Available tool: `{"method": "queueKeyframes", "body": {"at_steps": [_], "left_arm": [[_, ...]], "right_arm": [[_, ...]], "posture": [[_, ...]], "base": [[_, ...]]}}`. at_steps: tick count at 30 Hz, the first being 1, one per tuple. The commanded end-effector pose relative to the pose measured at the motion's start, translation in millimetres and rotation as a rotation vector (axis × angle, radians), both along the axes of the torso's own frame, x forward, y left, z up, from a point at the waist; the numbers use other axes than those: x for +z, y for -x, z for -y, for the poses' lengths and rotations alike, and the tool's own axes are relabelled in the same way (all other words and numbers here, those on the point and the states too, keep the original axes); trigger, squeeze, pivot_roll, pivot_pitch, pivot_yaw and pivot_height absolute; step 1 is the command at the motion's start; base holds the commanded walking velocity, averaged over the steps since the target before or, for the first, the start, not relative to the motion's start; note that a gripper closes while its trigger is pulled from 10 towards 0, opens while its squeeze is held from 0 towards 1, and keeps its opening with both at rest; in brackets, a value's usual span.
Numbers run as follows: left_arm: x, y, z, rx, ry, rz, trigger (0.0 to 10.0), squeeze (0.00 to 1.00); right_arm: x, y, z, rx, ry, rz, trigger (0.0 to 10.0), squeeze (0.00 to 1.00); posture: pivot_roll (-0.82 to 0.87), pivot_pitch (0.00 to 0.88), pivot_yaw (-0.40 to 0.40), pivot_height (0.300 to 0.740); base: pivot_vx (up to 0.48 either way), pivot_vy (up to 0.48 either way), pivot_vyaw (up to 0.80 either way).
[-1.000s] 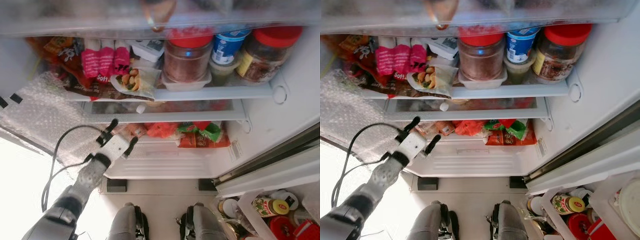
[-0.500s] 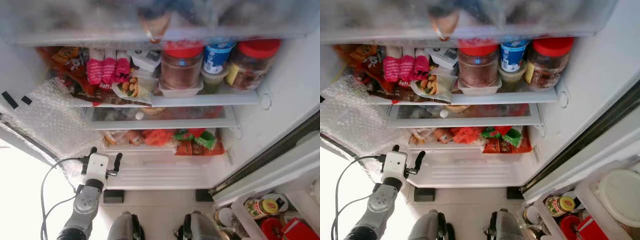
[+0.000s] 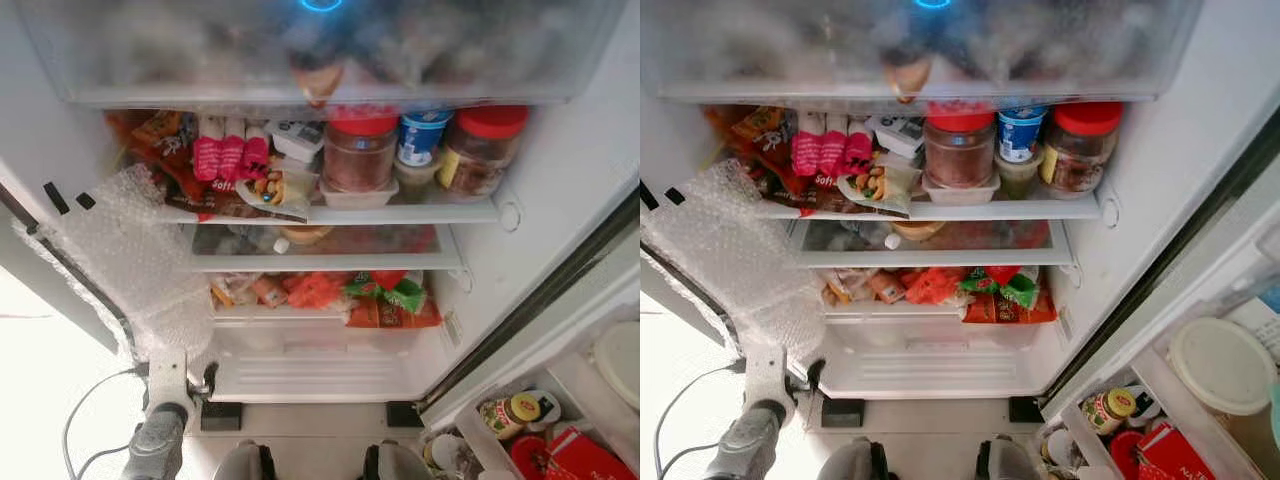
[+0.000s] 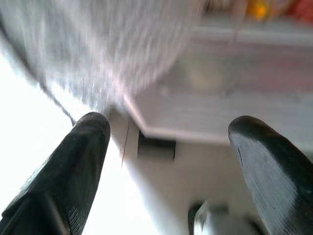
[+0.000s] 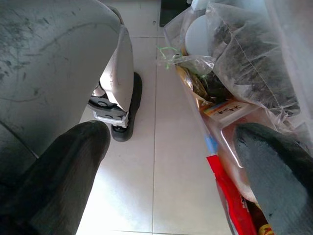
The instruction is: Restocking fridge
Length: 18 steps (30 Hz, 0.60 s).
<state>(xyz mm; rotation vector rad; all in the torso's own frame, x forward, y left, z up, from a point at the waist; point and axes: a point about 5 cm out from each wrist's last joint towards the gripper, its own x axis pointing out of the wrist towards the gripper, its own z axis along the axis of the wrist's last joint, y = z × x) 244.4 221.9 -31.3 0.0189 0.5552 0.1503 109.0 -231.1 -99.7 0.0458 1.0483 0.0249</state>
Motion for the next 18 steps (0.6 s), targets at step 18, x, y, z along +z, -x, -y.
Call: {"method": "queueKeyframes", "body": {"at_steps": [18], "left_arm": [[-23.5,41.4,-31.8,0.109,-0.030,-0.191,10.0,0.00]], "right_arm": [[1.8,-9.3,-9.2,0.006,-0.036,0.053,10.0,0.00]], "posture": [[0.03,0.118,0.000,0.662]], "base": [[0.000,0.480,0.00]]}}
